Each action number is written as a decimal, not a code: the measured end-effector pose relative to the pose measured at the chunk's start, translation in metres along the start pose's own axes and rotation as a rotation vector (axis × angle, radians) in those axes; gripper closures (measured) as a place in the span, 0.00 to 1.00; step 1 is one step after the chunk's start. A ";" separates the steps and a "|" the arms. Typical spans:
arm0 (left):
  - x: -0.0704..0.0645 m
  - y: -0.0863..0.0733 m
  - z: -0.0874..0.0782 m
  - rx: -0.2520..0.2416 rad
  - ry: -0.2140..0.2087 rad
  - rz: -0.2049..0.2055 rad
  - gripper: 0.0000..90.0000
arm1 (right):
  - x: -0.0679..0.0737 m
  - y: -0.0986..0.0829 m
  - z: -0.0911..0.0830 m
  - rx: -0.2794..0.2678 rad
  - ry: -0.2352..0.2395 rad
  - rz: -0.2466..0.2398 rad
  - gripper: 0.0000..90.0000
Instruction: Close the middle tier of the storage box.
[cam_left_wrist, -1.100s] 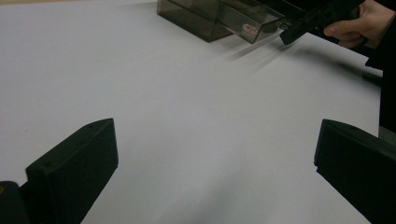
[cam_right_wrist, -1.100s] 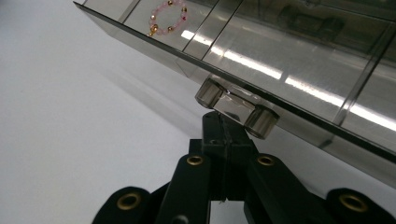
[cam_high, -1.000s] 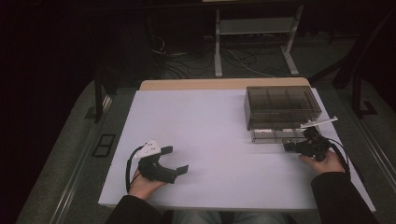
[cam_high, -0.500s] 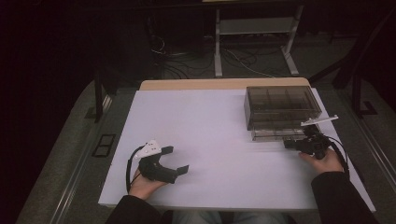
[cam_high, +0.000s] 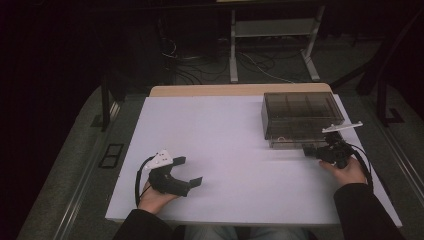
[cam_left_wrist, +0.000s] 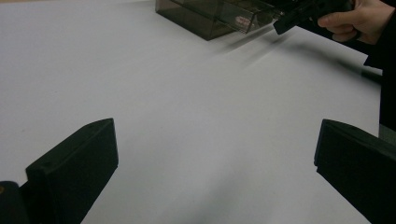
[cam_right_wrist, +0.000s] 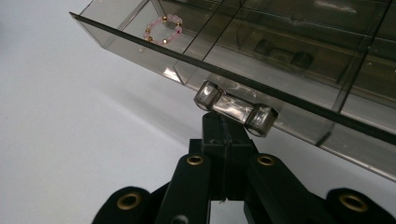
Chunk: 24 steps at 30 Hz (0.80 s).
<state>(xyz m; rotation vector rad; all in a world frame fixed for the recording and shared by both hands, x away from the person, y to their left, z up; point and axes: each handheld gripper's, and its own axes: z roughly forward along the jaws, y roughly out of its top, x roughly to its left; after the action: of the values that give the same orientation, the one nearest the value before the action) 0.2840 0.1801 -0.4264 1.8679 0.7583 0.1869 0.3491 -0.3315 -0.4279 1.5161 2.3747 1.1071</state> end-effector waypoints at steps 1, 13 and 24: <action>0.000 0.000 0.000 0.001 0.000 0.001 0.00 | 0.000 0.000 0.000 -0.003 -0.002 0.002 0.98; 0.000 0.000 0.000 0.002 0.000 0.000 0.00 | -0.002 0.002 0.001 -0.015 -0.008 0.004 0.98; 0.000 0.000 0.000 0.003 0.000 0.000 0.00 | -0.004 0.004 0.003 -0.026 -0.014 0.015 0.98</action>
<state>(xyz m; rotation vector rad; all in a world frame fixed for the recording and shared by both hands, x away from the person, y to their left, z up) 0.2843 0.1801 -0.4267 1.8711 0.7592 0.1858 0.3553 -0.3324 -0.4287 1.5308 2.3346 1.1222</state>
